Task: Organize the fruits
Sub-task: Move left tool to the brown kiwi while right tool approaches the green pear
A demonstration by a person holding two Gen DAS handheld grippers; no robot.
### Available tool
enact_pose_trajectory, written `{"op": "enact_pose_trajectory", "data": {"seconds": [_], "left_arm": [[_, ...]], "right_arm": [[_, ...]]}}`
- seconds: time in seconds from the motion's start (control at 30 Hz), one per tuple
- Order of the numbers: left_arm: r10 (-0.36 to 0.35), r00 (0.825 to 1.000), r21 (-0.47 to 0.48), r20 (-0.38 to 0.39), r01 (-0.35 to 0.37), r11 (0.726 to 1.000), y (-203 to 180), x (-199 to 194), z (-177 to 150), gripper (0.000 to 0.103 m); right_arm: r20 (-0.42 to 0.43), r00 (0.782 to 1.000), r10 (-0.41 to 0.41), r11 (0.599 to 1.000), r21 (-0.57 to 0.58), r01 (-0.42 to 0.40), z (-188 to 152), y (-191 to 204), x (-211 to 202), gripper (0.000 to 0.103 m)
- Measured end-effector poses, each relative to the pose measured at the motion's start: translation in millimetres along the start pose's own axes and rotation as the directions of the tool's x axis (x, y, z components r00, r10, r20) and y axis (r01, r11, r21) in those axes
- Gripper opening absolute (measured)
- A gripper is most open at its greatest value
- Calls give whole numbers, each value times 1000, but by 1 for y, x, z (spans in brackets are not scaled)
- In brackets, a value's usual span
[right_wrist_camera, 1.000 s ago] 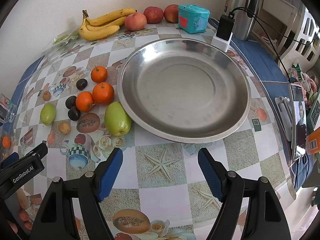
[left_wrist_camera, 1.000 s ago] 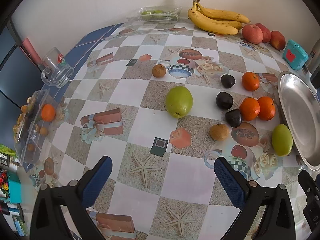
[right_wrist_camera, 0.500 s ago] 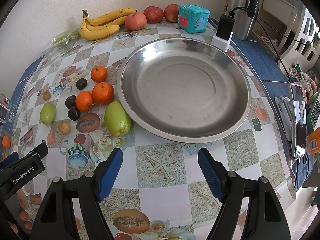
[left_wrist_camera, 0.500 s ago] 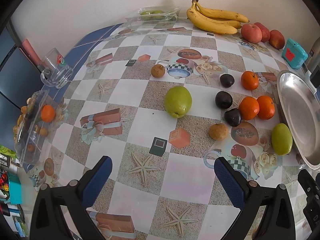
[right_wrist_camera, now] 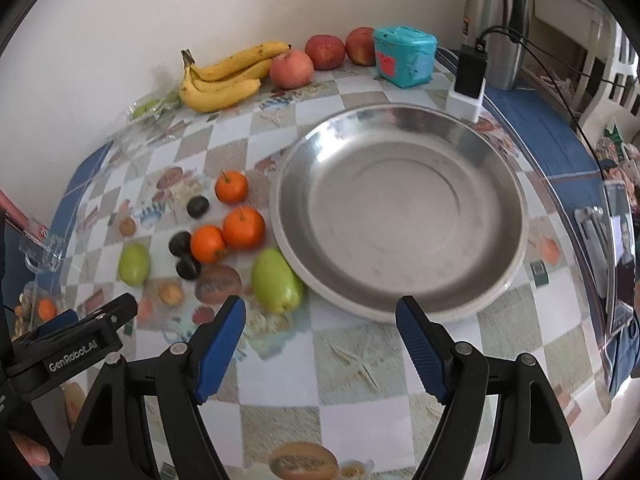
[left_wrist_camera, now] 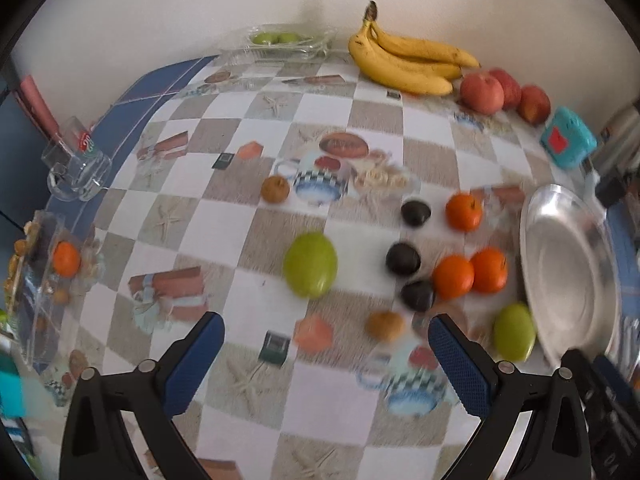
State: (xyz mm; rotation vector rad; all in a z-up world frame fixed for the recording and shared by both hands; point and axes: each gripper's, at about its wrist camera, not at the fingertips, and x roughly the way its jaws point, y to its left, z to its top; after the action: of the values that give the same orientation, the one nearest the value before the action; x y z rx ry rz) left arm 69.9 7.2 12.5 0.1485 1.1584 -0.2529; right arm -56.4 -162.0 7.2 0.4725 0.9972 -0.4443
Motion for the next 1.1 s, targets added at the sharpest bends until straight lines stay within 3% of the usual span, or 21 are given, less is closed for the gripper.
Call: {"op": "enact_pose_trajectory", "data": {"seconds": [0.13,0.37,0.6,0.73,0.8,1.1], "left_arm": [[-19,999,-52,-31,17,998,-3,12,11,103],[-17,999,-42,-30,15,999,-12,30,13,103],[-49,989,-40,-139,44,998,-7,60,0,103],[-52,989,-14,-139,51,999,-10,61,-2,102],[-60,989,-1,-133,60,998,-14,60,-1,90],[-90,985,69,-148,101,993,-37,63,-5,60]], "right_arm": [[-28,1000,8,999,34,-7,15,1,4,78],[-90,996,27,997,76,-20,38,9,21,78],[-137,990,23,996,89,-11,30,5,38,78],[-168,986,18,994,108,0,20,-2,44,78],[-167,986,15,994,113,4,19,-5,42,78],[-142,990,20,993,116,-3,21,-5,34,78]]}}
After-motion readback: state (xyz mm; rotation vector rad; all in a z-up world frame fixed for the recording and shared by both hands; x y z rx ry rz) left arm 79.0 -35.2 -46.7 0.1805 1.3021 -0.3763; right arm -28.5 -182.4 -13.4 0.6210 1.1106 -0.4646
